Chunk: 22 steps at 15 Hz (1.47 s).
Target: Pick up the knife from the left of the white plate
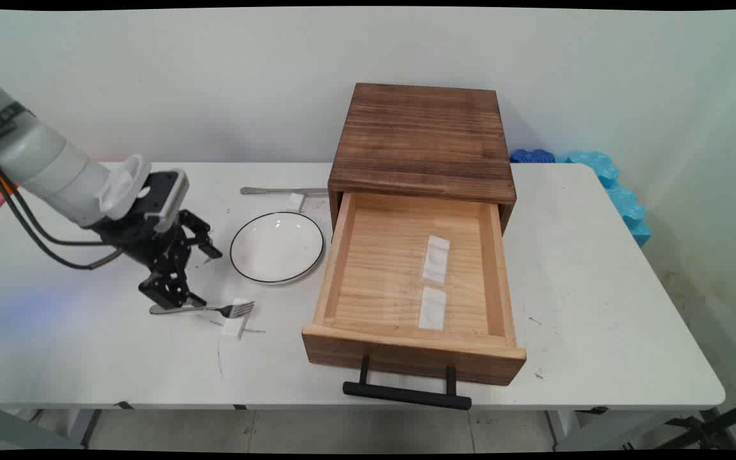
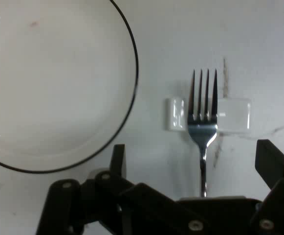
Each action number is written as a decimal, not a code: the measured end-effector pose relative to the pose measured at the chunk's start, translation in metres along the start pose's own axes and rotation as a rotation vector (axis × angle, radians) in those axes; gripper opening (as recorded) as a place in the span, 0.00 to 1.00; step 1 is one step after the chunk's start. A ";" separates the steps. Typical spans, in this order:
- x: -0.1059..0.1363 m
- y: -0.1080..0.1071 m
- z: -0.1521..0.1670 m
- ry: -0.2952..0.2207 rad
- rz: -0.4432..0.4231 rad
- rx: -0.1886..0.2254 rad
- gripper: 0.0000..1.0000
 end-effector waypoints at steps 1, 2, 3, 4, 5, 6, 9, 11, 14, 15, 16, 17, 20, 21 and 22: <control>0.006 -0.002 -0.006 0.005 -0.001 0.007 1.00; 0.012 -0.004 -0.011 0.010 -0.002 0.014 1.00; 0.016 -0.006 -0.016 0.013 -0.004 0.019 1.00; 0.020 -0.009 -0.021 0.017 -0.008 0.027 1.00; 0.024 -0.012 -0.025 0.019 -0.011 0.034 1.00; 0.027 -0.015 -0.029 0.021 -0.015 0.040 1.00; 0.032 -0.024 -0.037 0.023 -0.028 0.059 1.00; 0.035 -0.032 -0.042 0.021 -0.036 0.071 1.00; 0.037 -0.046 -0.047 0.017 -0.032 0.086 1.00; 0.038 -0.051 -0.048 0.015 -0.028 0.090 1.00; 0.038 -0.054 -0.048 0.014 -0.024 0.094 1.00; 0.039 -0.060 -0.048 0.012 -0.018 0.098 1.00; 0.040 -0.080 -0.045 0.005 0.002 0.116 1.00; 0.041 -0.088 -0.043 0.002 0.009 0.123 1.00; 0.041 -0.096 -0.040 -0.002 0.016 0.129 1.00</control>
